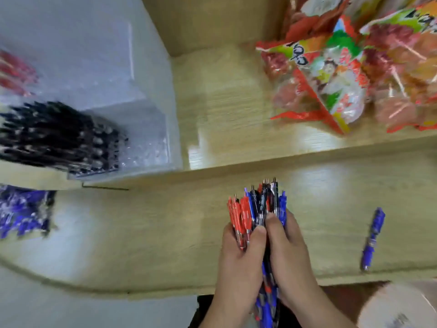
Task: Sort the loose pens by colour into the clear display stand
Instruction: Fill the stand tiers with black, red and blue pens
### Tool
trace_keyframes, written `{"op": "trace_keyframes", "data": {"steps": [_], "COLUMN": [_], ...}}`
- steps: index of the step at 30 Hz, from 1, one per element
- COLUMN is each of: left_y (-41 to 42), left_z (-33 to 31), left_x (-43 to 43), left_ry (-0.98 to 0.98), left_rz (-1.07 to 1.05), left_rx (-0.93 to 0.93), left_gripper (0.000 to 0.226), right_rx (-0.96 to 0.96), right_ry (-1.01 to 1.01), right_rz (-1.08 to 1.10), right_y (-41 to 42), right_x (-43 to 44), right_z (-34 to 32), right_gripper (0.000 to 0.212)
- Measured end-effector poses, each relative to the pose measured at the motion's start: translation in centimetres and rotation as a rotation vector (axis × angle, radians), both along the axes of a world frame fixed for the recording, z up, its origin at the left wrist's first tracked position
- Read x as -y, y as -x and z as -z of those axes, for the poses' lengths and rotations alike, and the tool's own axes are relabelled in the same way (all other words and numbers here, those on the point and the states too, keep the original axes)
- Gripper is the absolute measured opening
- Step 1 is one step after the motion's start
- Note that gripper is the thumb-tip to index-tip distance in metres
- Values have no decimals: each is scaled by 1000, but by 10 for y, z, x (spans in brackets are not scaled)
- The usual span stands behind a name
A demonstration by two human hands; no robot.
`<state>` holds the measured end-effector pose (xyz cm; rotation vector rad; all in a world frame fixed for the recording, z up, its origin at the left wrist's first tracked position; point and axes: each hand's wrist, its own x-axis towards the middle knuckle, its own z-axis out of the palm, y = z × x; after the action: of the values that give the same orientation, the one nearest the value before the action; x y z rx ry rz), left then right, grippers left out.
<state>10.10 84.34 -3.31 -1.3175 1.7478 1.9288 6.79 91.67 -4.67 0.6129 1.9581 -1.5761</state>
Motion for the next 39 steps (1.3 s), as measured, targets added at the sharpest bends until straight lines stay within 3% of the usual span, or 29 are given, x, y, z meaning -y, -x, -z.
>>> {"op": "trace_keyframes", "data": {"steps": [8,11,14,18,23,28,30,33,39], "left_y": [-90,-116,-128,-122,-115,-117,-118,-120,-125], "left_z": [5,10,17,40,75,96,103,106,106], "left_x": [166,222,268,314,330,329,333,335,334], "left_ry": [32,25,23,32,167,483,541,587,646], "left_rz": [-193,-234,-246,-230,-137,-94,-89,-57,11], "left_rx": [-6,-4,-12,-17,-95,-175,-164,-123,-22], "left_gripper": [9,29,25,28,18,21,33,66,66], "right_rx": [3,-7,-21,-54,-170,-354,-395,-406,-452], "right_ry": [57,85,123,118,51,-135,-196,-210,-180], "right_rz": [-176,-210,-224,-215,-267,-299,-319,-348,-416], "right_y": [-79,-103,-113,-106,-109,-113,-112,-108,-101], "right_x": [177,235,282,324,341,340,339,333,311], "right_z": [20,27,37,59,87,105,109,113,119], "right_gripper": [13,21,28,14,22,56,63,64,58]}}
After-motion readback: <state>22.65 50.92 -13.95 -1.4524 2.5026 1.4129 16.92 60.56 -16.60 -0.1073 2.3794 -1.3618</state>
